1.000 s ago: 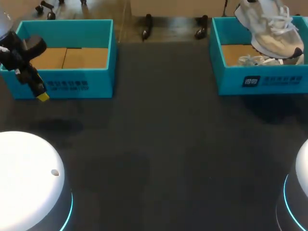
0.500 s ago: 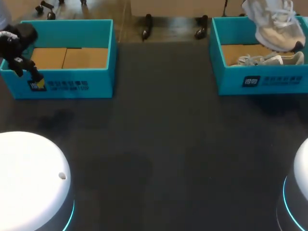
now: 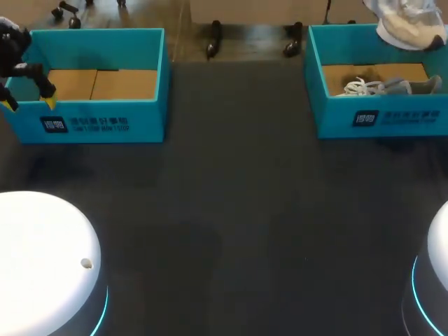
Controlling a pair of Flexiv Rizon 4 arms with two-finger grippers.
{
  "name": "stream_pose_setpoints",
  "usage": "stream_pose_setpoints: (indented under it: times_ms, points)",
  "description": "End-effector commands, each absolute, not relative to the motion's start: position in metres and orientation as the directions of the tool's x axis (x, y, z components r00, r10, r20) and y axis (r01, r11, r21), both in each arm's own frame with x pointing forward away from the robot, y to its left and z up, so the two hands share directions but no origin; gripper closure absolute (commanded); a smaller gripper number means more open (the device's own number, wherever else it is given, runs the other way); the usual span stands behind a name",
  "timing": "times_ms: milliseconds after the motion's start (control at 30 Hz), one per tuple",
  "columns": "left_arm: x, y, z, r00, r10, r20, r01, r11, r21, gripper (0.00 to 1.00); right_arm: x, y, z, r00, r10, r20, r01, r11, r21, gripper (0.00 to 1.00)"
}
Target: Take the shoe out of the shoebox, open the shoe tongue, remove and reinsert the insole, then place the shoe into the shoebox
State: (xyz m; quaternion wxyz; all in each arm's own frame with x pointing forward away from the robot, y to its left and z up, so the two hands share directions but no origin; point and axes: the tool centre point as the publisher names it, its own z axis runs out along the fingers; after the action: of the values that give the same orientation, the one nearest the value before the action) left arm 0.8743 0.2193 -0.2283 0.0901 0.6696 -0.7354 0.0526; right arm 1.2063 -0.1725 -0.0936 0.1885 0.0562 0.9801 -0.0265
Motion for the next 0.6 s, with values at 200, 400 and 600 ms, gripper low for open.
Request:
stream_pose_setpoints:
  times_ms: [200,400,600]
  points:
    - [0.884,0.223,-0.231,-0.012,-0.972,0.233,-0.993,0.038,0.109,0.00,1.212,-0.171,-0.089,-0.936,0.102,-0.338,0.121,0.992,-0.037,1.00]
    - [0.895,0.220,-0.234,-0.025,-0.974,0.223,-0.990,0.055,0.128,0.00,1.212,-0.171,-0.089,-0.936,0.102,-0.338,0.121,0.992,-0.037,1.00]
    - [0.897,0.223,-0.240,-0.014,-0.981,0.196,-0.988,0.044,0.146,0.00,1.212,-0.171,-0.089,-0.936,0.102,-0.338,0.121,0.992,-0.037,1.00]
